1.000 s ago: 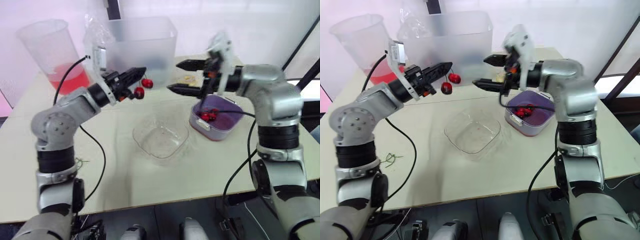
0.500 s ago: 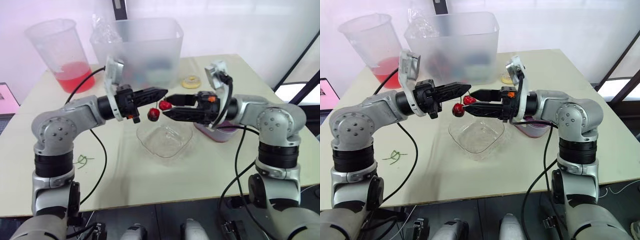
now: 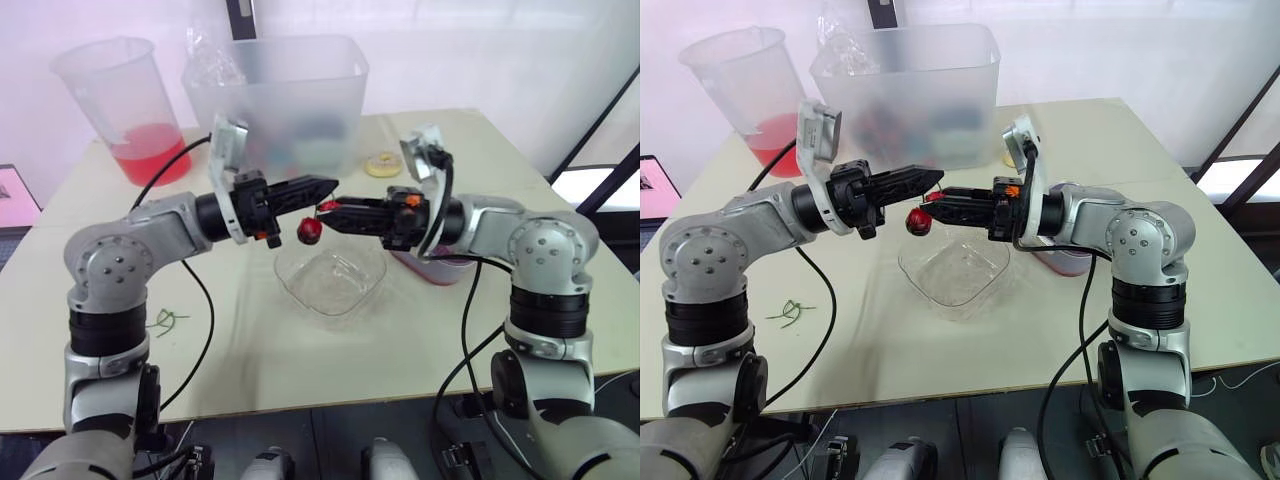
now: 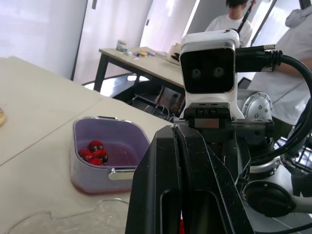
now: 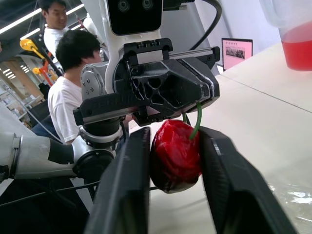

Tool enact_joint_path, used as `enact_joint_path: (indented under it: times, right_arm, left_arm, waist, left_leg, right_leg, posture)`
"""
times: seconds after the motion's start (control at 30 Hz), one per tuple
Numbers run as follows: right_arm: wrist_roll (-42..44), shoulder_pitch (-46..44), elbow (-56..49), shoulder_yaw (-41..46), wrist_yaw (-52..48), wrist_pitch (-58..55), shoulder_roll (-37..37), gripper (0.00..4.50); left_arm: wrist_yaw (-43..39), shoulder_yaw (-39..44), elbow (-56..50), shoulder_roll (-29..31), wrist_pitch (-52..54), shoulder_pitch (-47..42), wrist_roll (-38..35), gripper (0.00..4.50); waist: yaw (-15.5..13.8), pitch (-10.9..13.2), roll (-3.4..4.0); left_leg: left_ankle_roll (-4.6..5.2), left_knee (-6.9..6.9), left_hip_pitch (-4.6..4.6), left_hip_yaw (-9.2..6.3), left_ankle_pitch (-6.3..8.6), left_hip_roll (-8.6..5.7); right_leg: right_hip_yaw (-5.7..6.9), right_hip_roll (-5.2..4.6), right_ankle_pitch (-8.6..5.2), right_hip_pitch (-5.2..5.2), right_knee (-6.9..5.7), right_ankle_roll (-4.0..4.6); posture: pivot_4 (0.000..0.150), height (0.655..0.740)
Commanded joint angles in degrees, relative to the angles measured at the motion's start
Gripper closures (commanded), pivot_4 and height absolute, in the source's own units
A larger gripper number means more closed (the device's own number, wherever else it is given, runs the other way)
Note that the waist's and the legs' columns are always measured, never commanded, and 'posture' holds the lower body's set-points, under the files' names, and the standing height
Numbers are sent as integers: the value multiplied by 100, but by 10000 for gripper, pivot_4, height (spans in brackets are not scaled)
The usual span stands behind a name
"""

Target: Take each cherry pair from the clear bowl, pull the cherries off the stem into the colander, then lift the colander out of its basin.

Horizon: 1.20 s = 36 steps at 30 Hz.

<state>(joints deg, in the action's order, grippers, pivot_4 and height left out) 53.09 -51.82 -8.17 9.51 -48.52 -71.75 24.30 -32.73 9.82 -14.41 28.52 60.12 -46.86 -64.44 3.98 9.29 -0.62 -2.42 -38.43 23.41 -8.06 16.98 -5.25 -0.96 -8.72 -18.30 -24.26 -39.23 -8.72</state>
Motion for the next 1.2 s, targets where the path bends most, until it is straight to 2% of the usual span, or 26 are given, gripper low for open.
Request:
enact_joint_path:
  times: [0.03,0.07,0.33,0.63,0.87,1.0,1.2]
  right_arm:
    - [151,-94,-6,29,52,72,65,34205]
    - [169,-99,5,27,68,74,66,37108]
    - [179,-57,20,-69,72,101,180,37108]
    - [-181,529,-186,-923,-1156,535,1519,37108]
    - [-642,568,10,-1303,-1785,1102,2053,37108]
    - [-1274,80,872,-1157,-1754,1856,2152,37108]
    - [-3115,-740,2957,-1718,-1647,3549,2482,37108]
  left_arm:
    - [28,31,-186,15,-1,6,-125,45000]
    - [31,32,-191,15,2,8,-127,45000]
    - [32,46,-151,9,-26,-13,-93,45000]
    - [105,53,-108,-18,-105,-38,-89,45000]
    - [165,78,-149,-52,-157,22,-108,45000]
    - [229,105,-205,-58,-172,67,-131,45000]
    - [354,143,-242,-78,-220,94,-112,45000]
  waist:
    - [-1,0,0]
    - [-1,0,0]
    - [-1,0,0]
    - [-12,0,0]
    - [-25,0,-1]
    - [-60,1,-1]
    - [-153,1,-2]
  left_leg:
    - [0,0,0,0,0,0]
    - [0,0,0,0,0,0]
    - [0,0,0,0,0,0]
    - [2,-48,2,-2,1,0]
    - [4,-51,2,2,2,0]
    - [5,-52,2,2,3,-1]
    - [5,-52,2,5,3,-2]
  right_leg:
    - [0,0,0,0,0,0]
    - [0,0,0,0,0,0]
    - [0,0,0,0,0,0]
    - [2,3,0,6,1,0]
    - [1,2,0,6,4,0]
    - [1,0,0,8,13,0]
    - [0,1,0,6,15,0]
  posture:
    - [1500,7400]
    - [1500,7400]
    - [1500,7400]
    - [1500,7400]
    - [1500,7400]
    - [1500,7400]
    - [1500,7400]
